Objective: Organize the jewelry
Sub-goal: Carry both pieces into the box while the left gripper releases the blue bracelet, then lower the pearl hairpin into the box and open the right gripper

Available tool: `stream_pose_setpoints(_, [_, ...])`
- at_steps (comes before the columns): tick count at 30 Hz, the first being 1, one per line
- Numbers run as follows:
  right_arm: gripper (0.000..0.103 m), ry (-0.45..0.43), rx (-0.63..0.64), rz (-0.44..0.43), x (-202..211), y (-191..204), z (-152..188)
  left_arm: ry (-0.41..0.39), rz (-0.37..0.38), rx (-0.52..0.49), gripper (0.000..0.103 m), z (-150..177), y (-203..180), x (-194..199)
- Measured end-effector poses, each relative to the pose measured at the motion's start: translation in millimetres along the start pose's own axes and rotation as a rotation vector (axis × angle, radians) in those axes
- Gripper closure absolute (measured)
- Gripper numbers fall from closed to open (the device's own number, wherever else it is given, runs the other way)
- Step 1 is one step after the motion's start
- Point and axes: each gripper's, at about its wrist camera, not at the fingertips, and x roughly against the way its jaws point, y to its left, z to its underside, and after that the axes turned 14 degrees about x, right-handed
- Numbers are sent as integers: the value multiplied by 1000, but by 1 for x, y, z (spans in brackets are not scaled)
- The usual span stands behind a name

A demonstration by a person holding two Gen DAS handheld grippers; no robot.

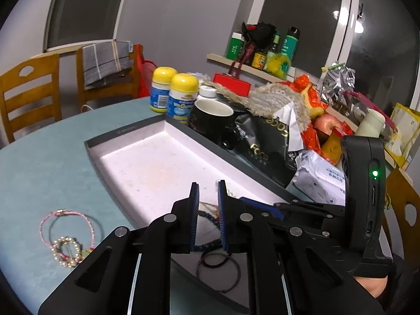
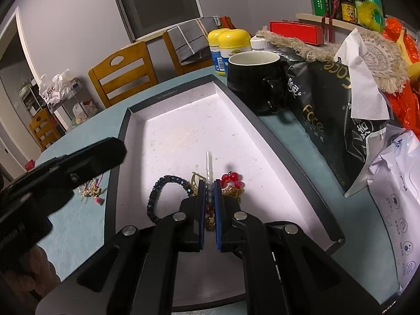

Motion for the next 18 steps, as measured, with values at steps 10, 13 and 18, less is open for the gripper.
stream_pose_setpoints(10, [96, -13, 8, 0, 4, 1, -1, -163, -25, 37, 4, -11, 20, 37])
stream_pose_setpoints(13, [96, -14, 12, -1, 4, 2, -1, -272, -67, -67, 3, -5, 19, 51])
stream_pose_setpoints(18, [96, -11, 22, 1, 4, 5, -1, -216, -176, -71, 3, -14, 36, 56])
